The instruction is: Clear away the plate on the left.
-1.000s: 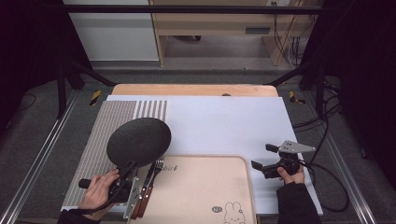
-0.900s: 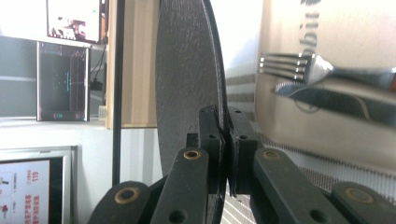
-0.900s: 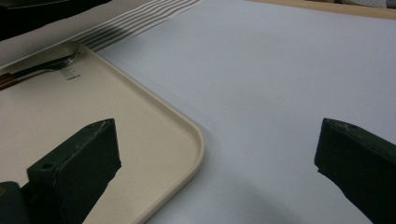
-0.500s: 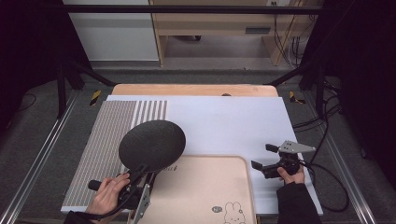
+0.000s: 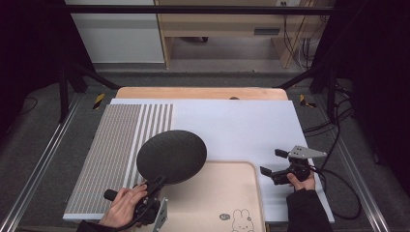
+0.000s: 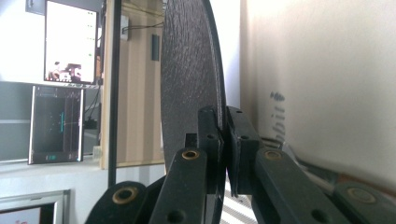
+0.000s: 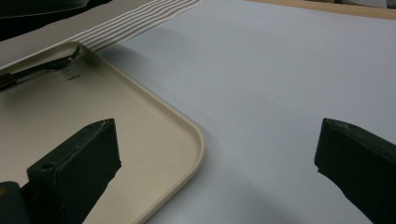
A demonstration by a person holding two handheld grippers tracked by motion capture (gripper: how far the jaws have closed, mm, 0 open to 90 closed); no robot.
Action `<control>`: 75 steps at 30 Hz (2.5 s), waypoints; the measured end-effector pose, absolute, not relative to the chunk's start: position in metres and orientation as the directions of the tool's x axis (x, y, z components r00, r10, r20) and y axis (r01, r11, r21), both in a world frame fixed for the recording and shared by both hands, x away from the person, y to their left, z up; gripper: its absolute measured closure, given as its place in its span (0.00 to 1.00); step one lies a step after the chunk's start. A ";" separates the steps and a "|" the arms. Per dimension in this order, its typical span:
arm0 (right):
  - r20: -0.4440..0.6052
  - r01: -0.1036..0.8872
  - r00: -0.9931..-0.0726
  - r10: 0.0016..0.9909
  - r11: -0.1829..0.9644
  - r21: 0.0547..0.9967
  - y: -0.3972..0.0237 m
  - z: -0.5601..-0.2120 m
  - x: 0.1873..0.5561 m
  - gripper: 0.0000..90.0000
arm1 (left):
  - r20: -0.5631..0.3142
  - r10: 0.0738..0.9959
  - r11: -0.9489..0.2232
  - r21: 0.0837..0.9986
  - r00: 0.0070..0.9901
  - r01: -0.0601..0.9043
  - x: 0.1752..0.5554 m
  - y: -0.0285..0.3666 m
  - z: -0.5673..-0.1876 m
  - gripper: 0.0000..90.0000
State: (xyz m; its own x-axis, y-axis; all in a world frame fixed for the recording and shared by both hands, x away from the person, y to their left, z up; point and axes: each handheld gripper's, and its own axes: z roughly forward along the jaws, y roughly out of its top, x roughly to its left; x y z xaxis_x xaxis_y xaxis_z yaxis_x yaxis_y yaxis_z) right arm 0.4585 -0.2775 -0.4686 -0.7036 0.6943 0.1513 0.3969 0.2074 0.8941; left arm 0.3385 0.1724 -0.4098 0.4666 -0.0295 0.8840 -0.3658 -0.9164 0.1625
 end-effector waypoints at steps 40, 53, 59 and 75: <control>0.153 0.394 -0.704 0.694 0.202 0.896 -0.278 -0.468 0.458 0.00 | 0.811 -0.165 -0.849 0.172 0.562 -0.499 0.303 0.123 -0.437 0.93; 0.151 0.394 -0.705 0.693 0.205 0.896 -0.277 -0.468 0.458 0.00 | 0.779 -0.198 -0.841 0.177 0.595 -0.511 0.297 0.122 -0.442 0.94; 0.152 0.394 -0.705 0.693 0.205 0.896 -0.277 -0.468 0.458 0.00 | 0.763 -0.196 -0.838 0.195 0.615 -0.509 0.297 0.121 -0.444 0.96; 0.153 0.396 -0.705 0.692 0.206 0.895 -0.276 -0.468 0.458 0.00 | 0.640 -0.183 -0.870 0.248 0.747 -0.426 0.303 0.118 -0.459 0.76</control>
State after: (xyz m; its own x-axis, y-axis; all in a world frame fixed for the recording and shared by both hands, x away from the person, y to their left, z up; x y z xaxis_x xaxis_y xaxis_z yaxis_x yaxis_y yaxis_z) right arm 0.4581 -0.2763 -0.4682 -0.7054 0.6922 0.1527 0.3959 0.2060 0.8949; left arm 0.3026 0.1178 -0.4587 0.7466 -0.1827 0.6398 -0.4258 -0.8700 0.2485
